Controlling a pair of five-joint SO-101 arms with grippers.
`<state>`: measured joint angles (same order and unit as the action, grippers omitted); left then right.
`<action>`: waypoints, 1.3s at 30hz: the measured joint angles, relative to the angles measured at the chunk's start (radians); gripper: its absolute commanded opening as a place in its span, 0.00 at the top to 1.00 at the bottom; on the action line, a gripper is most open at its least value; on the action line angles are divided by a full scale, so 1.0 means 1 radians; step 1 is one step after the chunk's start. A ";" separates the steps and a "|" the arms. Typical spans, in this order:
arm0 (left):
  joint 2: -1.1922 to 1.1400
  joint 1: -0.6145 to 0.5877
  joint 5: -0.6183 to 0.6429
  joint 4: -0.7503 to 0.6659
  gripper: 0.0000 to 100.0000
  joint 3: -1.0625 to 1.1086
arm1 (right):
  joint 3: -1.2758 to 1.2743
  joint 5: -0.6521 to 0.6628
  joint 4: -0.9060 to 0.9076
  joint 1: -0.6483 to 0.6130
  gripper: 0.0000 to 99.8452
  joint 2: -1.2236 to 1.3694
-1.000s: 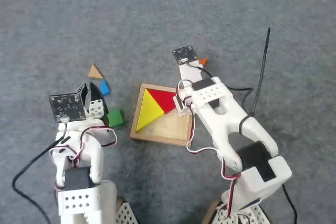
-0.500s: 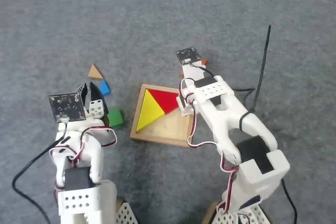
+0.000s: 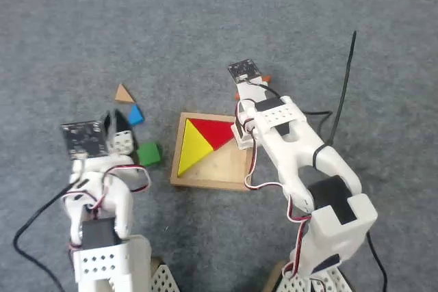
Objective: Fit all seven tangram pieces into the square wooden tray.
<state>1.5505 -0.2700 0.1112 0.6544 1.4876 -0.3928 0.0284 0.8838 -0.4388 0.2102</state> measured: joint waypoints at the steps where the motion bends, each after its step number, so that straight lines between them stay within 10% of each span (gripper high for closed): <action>1: 0.002 -0.009 0.002 0.015 0.95 -0.015 | 0.008 0.023 0.000 0.000 0.98 0.000; 26: 0.002 -0.021 -0.091 0.199 0.95 -0.143 | 0.098 0.129 0.216 -0.037 0.84 -0.061; 39: -0.055 -0.072 -0.176 0.285 0.93 -0.164 | -0.311 0.041 -0.049 0.230 0.84 -0.615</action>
<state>1.4952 -0.3422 -0.0652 0.9398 1.3234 -0.7043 0.0698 0.8347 -0.2087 -0.4051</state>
